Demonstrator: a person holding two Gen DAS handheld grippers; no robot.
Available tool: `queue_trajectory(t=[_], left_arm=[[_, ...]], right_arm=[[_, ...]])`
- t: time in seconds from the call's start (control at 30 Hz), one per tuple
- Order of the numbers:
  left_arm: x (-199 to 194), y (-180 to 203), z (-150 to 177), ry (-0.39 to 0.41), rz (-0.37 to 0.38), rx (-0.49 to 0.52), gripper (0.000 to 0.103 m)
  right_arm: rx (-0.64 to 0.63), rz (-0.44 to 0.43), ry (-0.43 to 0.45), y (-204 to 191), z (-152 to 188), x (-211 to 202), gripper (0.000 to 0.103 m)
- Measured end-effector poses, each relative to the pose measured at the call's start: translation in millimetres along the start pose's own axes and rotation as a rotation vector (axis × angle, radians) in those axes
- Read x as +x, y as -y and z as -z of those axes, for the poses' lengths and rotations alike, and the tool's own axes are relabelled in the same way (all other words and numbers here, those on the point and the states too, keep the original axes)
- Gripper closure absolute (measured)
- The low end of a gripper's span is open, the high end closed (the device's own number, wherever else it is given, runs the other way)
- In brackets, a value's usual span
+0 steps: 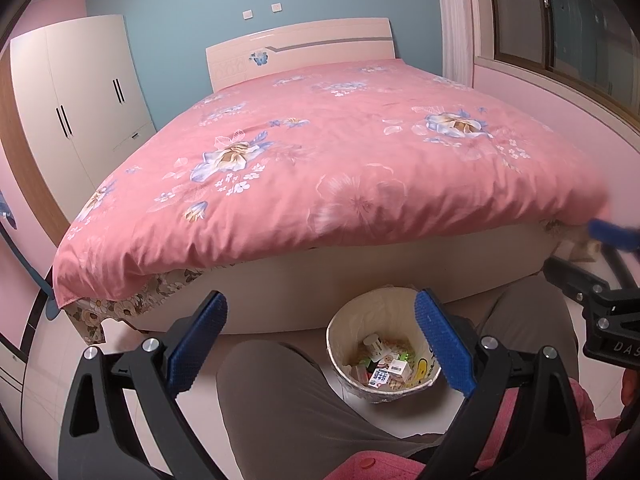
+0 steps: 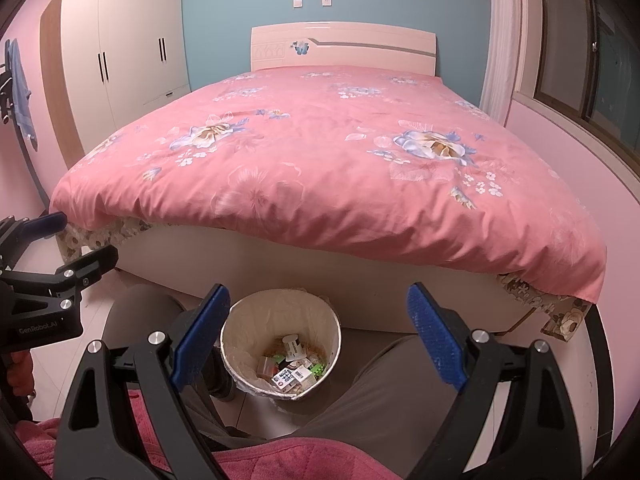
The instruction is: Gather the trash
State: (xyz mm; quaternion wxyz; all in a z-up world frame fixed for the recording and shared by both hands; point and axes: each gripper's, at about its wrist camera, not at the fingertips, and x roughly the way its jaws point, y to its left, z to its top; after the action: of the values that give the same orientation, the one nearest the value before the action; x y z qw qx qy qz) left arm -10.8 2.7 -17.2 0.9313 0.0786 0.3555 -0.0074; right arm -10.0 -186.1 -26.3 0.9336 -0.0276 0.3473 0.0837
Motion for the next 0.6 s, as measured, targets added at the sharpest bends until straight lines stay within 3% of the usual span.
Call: queue_trajectory(t=[0.6], left_arm=[[2.6, 0.4, 2.0, -0.008, -0.007, -0.002, 0.007]], right_arm=[[0.008, -0.009, -0.015, -2.0, 2.8, 3.8, 0.014]])
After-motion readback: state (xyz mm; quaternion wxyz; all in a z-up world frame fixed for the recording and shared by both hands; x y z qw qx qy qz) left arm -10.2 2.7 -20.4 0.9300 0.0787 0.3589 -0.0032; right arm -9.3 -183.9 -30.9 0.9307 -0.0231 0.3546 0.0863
